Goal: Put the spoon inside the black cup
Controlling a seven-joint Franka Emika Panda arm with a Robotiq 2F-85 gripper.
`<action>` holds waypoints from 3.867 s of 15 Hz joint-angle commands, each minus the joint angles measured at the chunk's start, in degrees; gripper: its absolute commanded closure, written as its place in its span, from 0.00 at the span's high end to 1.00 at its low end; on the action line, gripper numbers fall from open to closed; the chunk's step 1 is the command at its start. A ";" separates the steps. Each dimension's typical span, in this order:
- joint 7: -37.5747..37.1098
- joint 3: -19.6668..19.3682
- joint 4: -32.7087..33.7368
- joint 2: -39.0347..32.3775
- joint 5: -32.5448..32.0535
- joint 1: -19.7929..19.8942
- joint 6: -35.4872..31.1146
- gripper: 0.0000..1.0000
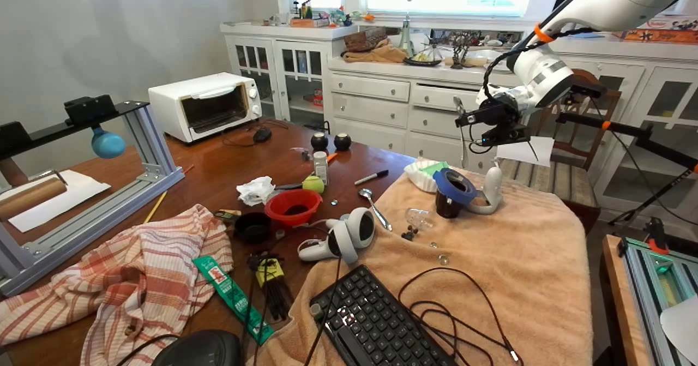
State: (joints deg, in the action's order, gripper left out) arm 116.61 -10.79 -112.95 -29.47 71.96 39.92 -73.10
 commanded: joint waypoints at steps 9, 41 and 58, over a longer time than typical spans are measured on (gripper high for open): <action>1.54 -5.99 0.20 -0.30 9.21 -12.99 -18.35 0.02; 4.17 -8.36 9.90 -5.92 -2.65 -6.83 -3.87 0.02; 10.81 -8.43 4.52 -0.89 -12.84 -4.40 2.24 0.02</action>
State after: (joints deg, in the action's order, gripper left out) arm 126.28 -19.08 -105.22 -33.15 61.21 35.63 -71.83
